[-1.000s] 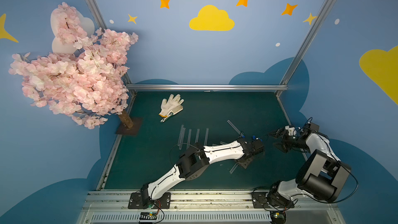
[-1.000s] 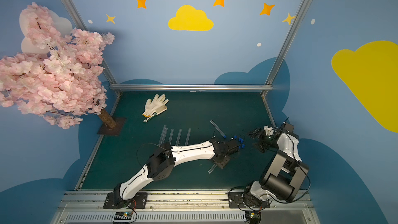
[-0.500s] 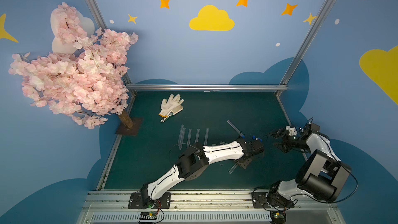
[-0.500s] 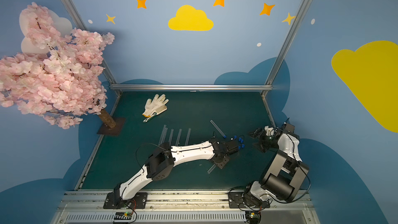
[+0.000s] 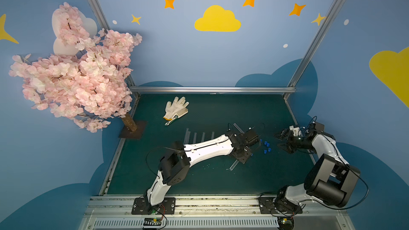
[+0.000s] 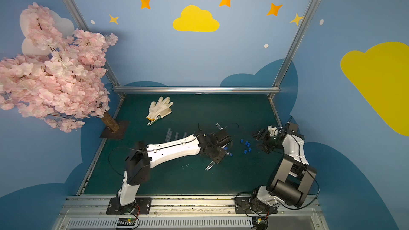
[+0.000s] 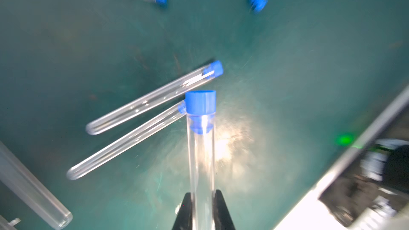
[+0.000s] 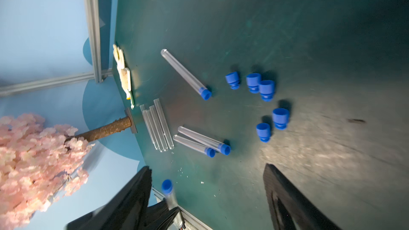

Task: Remove stoppers from test tubes
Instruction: Pick up the test tube at the center of the board, then open the stopper on the test tube.

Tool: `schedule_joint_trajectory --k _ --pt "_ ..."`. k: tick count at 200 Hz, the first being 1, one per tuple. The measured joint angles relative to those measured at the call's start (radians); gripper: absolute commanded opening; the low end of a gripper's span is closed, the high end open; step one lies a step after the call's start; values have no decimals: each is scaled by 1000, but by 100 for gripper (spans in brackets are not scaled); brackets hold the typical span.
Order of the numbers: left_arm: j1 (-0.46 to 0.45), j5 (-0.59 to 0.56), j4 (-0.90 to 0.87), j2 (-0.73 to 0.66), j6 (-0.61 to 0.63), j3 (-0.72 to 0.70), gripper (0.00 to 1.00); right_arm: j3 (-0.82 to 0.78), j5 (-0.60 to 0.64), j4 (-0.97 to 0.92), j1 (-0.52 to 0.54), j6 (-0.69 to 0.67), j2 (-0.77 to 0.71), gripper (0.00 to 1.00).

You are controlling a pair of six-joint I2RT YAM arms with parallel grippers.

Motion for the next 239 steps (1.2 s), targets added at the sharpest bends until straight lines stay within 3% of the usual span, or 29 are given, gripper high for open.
schedule_joint_trajectory --k 52,131,181,239 --pt "94 28 44 -205 18 -129 3 62 -22 -30 187 -7 1 80" --pt "186 58 121 -384 68 -364 3 141 -87 -122 414 -83 38 76" --pt "211 63 150 -433 107 -387 3 142 -151 -142 513 -121 64 64" --pt "211 91 189 -450 117 -438 3 161 -224 -133 631 -132 92 58"
